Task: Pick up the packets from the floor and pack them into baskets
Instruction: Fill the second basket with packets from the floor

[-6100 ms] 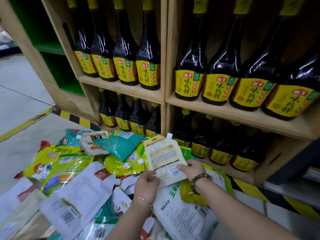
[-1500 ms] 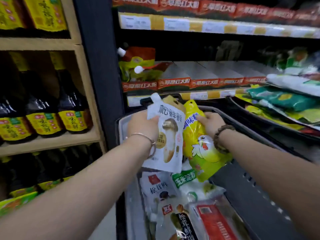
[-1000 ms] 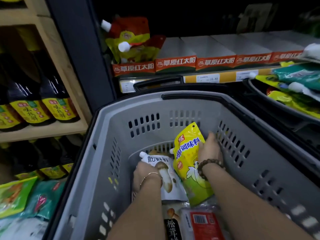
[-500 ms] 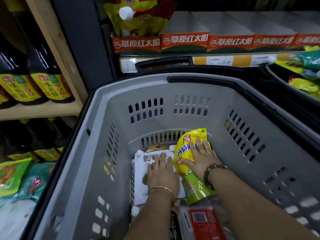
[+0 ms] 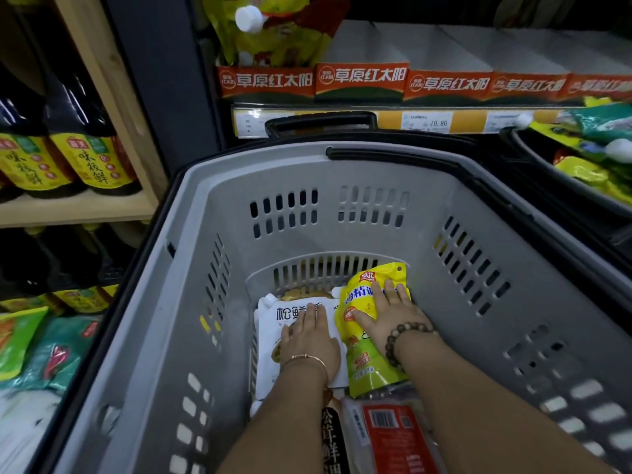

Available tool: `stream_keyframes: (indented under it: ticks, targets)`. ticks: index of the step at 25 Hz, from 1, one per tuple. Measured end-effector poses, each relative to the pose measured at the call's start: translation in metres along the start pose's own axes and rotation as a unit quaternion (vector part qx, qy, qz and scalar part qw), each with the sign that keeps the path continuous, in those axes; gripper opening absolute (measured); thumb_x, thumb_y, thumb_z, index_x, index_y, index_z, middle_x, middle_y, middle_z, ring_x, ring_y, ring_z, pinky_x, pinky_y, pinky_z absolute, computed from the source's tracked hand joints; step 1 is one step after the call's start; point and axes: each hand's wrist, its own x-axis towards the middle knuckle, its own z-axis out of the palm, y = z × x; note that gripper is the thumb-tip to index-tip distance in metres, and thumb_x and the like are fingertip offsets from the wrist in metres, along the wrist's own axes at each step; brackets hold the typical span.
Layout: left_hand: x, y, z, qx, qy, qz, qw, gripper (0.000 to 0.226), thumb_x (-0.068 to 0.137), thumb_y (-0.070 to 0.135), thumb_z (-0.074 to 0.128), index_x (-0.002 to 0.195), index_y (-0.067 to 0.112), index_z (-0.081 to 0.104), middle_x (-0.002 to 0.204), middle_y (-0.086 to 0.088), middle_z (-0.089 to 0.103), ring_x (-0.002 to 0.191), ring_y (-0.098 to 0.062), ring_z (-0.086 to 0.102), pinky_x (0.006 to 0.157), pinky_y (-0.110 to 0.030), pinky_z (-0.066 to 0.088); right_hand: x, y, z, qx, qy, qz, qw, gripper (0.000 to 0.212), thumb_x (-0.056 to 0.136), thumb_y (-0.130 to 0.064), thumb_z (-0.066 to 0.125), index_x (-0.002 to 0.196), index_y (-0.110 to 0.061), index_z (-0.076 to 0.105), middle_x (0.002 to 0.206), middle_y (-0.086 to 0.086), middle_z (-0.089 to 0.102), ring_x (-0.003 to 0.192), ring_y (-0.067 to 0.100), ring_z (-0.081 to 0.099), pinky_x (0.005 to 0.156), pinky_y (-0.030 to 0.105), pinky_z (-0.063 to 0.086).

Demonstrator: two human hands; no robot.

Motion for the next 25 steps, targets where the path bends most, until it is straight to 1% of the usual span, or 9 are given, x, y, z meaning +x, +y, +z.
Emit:
stream_keyframes:
  ticks: [2,3,5,7,8,11,15,20,25]
  targets:
    - [0.000,0.002,-0.014,0.006,-0.042,-0.007,0.999,0.066,0.097,0.032,0.036,0.150,0.014,0.004,0.159,-0.003,-0.001,0.146,-0.020,0.003,0.117,-0.041,0.011,0.004,-0.003,-0.007,-0.039,-0.033,0.014,0.999,0.082,0.090,-0.068,0.022,0.151,-0.021,-0.007,0.158,0.005,-0.010,0.146,0.025,-0.007,0.118,0.046,0.011]
    - [-0.001,0.005,-0.024,0.020,-0.039,-0.012,0.999,0.065,0.094,0.030,0.042,0.149,0.012,0.014,0.158,-0.005,0.009,0.144,-0.022,0.012,0.115,-0.041,0.018,0.007,-0.006,-0.013,-0.061,-0.053,0.020,0.997,0.083,0.090,-0.068,0.025,0.151,-0.021,-0.004,0.159,0.007,-0.005,0.146,0.028,-0.002,0.117,0.048,0.014]
    - [-0.005,0.014,-0.052,0.029,0.018,-0.023,0.999,0.052,0.089,0.023,0.051,0.138,0.012,0.037,0.146,-0.005,0.033,0.136,-0.025,0.031,0.107,-0.039,0.033,0.009,-0.011,-0.028,-0.072,-0.070,0.020,0.995,0.074,0.092,-0.060,0.032,0.151,-0.023,0.006,0.155,0.012,0.018,0.140,0.034,0.023,0.111,0.051,0.027]
    - [-0.009,0.026,-0.083,0.001,0.080,-0.009,0.997,0.040,0.090,0.017,0.048,0.130,0.010,0.045,0.138,-0.008,0.042,0.129,-0.027,0.039,0.103,-0.040,0.040,0.005,-0.017,-0.049,-0.018,-0.026,0.019,0.999,0.063,0.095,-0.042,0.038,0.149,-0.023,0.014,0.144,0.014,0.040,0.126,0.034,0.044,0.102,0.048,0.040]
    - [-0.011,0.032,-0.098,-0.010,0.102,0.008,0.995,0.038,0.091,0.016,0.047,0.128,0.008,0.047,0.135,-0.010,0.044,0.126,-0.029,0.042,0.101,-0.041,0.041,0.001,-0.018,-0.060,0.010,0.009,0.023,1.000,0.059,0.094,-0.035,0.041,0.148,-0.022,0.019,0.140,0.013,0.044,0.123,0.032,0.048,0.100,0.046,0.043]
    - [-0.019,0.042,-0.141,-0.041,0.145,0.044,0.988,0.034,0.089,0.014,0.046,0.122,0.007,0.050,0.126,-0.014,0.052,0.115,-0.031,0.050,0.094,-0.043,0.046,-0.023,-0.027,-0.096,0.015,0.067,0.006,0.998,0.055,0.095,-0.028,0.043,0.145,-0.018,0.025,0.139,0.013,0.046,0.122,0.029,0.049,0.099,0.041,0.044]
    - [-0.050,0.038,-0.186,-0.081,0.204,0.072,0.973,0.035,0.089,0.013,0.045,0.123,0.011,0.052,0.123,-0.012,0.057,0.110,-0.031,0.055,0.082,-0.036,0.046,-0.060,-0.044,-0.131,0.033,0.137,-0.031,0.990,0.054,0.095,-0.035,0.045,0.144,-0.016,0.029,0.138,0.012,0.046,0.120,0.027,0.050,0.096,0.038,0.046]
    - [-0.098,-0.002,-0.234,-0.152,0.265,0.109,0.946,0.045,0.089,0.019,0.047,0.134,0.020,0.047,0.126,-0.008,0.058,0.109,-0.028,0.058,0.088,-0.033,0.048,-0.091,-0.097,-0.156,0.116,0.220,-0.086,0.965,0.058,0.091,-0.038,0.051,0.142,-0.019,0.033,0.141,0.010,0.045,0.125,0.026,0.047,0.100,0.037,0.042]
    - [-0.131,-0.103,-0.254,-0.178,0.312,0.102,0.928,0.041,0.087,0.021,0.053,0.128,0.017,0.053,0.127,-0.006,0.058,0.116,-0.026,0.054,0.094,-0.029,0.043,-0.110,-0.194,-0.159,0.151,0.253,-0.176,0.939,0.055,0.091,-0.037,0.052,0.141,-0.021,0.036,0.142,0.004,0.045,0.125,0.023,0.047,0.099,0.038,0.043]
